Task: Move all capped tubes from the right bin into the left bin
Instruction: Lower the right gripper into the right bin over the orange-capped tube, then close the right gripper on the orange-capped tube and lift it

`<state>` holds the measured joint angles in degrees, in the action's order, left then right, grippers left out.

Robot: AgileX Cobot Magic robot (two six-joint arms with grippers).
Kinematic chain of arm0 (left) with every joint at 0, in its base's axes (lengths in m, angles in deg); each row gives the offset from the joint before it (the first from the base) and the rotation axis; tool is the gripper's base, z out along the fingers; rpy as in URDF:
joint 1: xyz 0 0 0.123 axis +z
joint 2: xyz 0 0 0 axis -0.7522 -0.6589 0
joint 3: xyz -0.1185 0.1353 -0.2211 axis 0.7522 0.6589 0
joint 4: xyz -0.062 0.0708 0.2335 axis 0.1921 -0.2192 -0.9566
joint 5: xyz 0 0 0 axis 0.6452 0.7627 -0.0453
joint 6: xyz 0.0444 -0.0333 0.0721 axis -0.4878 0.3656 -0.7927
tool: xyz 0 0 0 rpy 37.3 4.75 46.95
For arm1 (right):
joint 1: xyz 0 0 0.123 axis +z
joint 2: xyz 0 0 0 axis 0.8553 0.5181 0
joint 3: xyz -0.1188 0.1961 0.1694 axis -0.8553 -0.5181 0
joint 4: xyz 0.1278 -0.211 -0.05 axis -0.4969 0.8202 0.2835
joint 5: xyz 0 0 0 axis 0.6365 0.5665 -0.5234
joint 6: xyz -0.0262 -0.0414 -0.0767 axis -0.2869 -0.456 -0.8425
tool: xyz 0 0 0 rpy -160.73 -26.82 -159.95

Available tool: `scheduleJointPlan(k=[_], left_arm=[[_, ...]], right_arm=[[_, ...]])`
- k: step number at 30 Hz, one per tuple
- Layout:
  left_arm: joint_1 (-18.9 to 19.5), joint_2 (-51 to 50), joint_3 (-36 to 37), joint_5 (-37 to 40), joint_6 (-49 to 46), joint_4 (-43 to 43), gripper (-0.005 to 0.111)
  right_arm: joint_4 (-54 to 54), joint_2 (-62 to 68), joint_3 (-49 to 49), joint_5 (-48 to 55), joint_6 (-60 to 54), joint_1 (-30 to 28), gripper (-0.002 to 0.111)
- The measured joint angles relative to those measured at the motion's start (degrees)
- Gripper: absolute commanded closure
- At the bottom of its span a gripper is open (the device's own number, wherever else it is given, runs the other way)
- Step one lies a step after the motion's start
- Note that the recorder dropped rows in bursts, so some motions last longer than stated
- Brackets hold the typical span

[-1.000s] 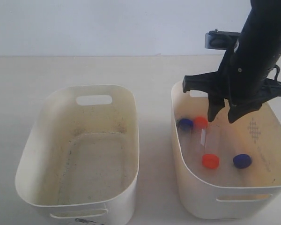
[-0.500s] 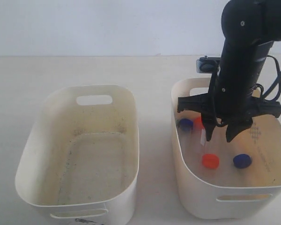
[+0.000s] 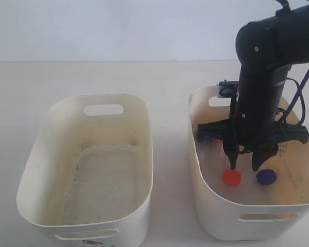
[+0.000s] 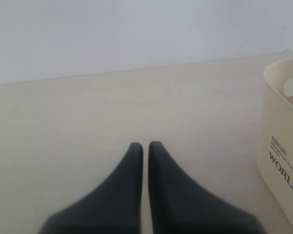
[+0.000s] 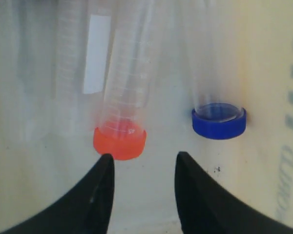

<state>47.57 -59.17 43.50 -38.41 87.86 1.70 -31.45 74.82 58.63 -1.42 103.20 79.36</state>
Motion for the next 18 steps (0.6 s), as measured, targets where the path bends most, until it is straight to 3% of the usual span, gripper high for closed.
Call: scheduleJointPlan(k=[10,13,14,18], left_arm=[[0.0,0.0,0.0,0.0,0.0,0.0,0.102],[0.0,0.0,0.0,0.0,0.0,0.0,0.102],[0.0,0.0,0.0,0.0,0.0,0.0,0.102],[0.0,0.0,0.0,0.0,0.0,0.0,0.102]], right_arm=[[-0.6,0.2,-6.4,-9.4,1.4,0.0,0.068],[-0.6,0.3,-7.0,-11.8,2.5,0.0,0.046],[-0.6,0.3,-7.0,-12.2,2.5,0.0,0.043],[0.2,0.3,-7.0,-12.1,2.9,0.0,0.061]])
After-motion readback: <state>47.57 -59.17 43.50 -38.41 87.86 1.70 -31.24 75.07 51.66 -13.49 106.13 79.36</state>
